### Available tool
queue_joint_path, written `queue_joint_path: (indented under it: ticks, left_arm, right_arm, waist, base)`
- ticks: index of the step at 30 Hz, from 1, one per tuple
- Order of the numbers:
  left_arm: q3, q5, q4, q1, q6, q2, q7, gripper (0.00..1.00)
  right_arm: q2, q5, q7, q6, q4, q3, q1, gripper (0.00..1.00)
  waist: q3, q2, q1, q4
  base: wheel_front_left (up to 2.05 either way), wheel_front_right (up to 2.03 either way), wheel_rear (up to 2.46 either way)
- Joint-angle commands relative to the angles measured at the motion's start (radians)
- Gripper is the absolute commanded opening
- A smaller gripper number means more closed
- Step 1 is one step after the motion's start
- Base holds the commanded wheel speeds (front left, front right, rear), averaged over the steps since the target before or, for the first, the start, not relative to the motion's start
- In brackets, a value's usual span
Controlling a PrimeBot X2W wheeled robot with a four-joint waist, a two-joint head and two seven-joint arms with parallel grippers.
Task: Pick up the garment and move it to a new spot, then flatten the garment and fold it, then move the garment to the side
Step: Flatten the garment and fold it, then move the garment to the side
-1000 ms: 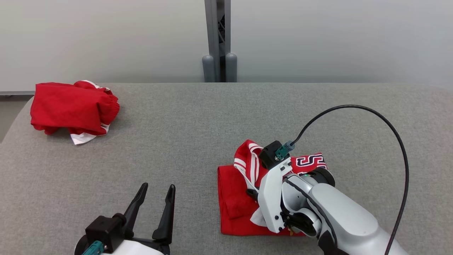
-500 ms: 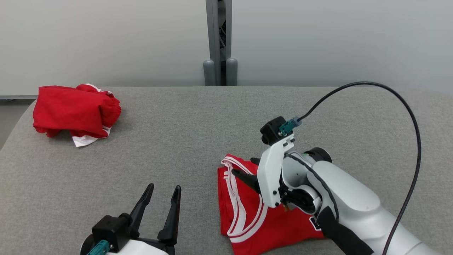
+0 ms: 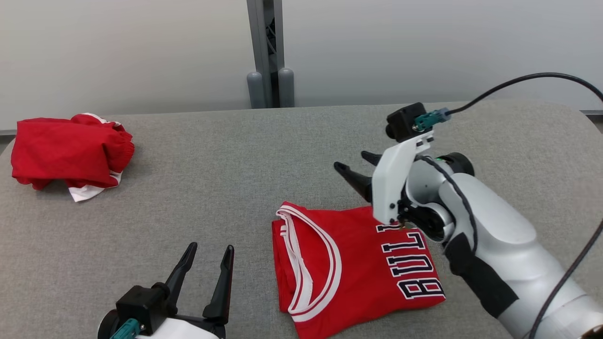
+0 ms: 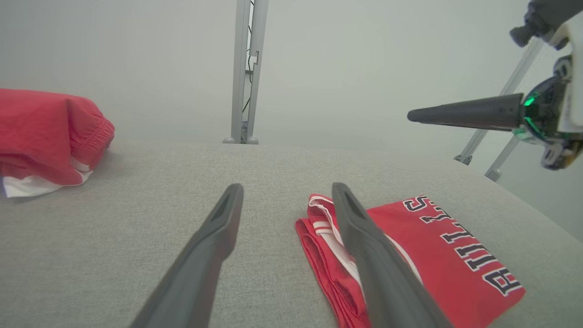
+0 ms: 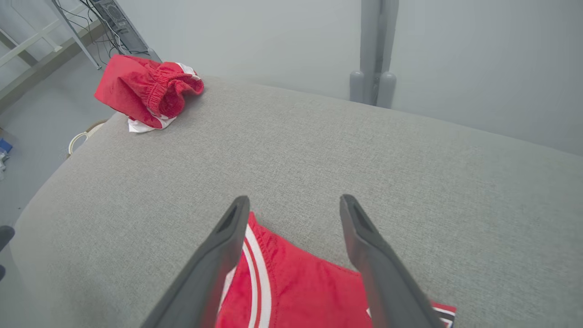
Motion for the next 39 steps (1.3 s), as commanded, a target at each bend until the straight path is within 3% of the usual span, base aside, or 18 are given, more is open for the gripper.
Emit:
queue_joint_path:
  ticks: [1, 11, 21, 31, 39]
  left_arm:
    - [0.003, 0.005, -0.005, -0.003, 0.007, 0.005, 0.004, 1.0]
    - [0.01, 0.014, -0.03, -0.017, 0.019, 0.029, 0.014, 1.0]
    - [0.003, 0.017, -0.039, -0.037, 0.02, 0.03, 0.025, 1.0]
    - [0.001, 0.012, -0.026, -0.049, 0.018, 0.023, 0.022, 1.0]
    - [0.001, 0.011, -0.021, -0.054, 0.016, 0.022, 0.019, 1.0]
  right_arm:
    - [-0.035, -0.009, -0.012, 0.0, -0.003, -0.011, 0.024, 1.0]
    - [-0.203, -0.006, 0.02, 0.0, -0.124, -0.047, 0.168, 1.0]
    - [-0.305, 0.021, 0.102, 0.0, -0.211, -0.081, 0.291, 1.0]
    - [-0.315, 0.082, 0.196, 0.0, -0.266, -0.112, 0.344, 1.0]
    - [-0.292, 0.07, 0.217, 0.0, -0.213, -0.124, 0.329, 1.0]
  waist:
    - [0.008, 0.0, 0.0, -0.009]
    - [0.052, 0.0, 0.0, -0.033]
    - [0.088, 0.0, 0.0, -0.007]
    - [0.099, 0.0, 0.0, 0.037]
    - [0.109, 0.0, 0.0, 0.066]
  base:
    - [0.0, 0.0, 0.0]
    - [0.0, 0.0, 0.0]
    - [0.0, 0.0, 0.0]
    - [0.0, 0.0, 0.0]
    - [0.0, 0.0, 0.0]
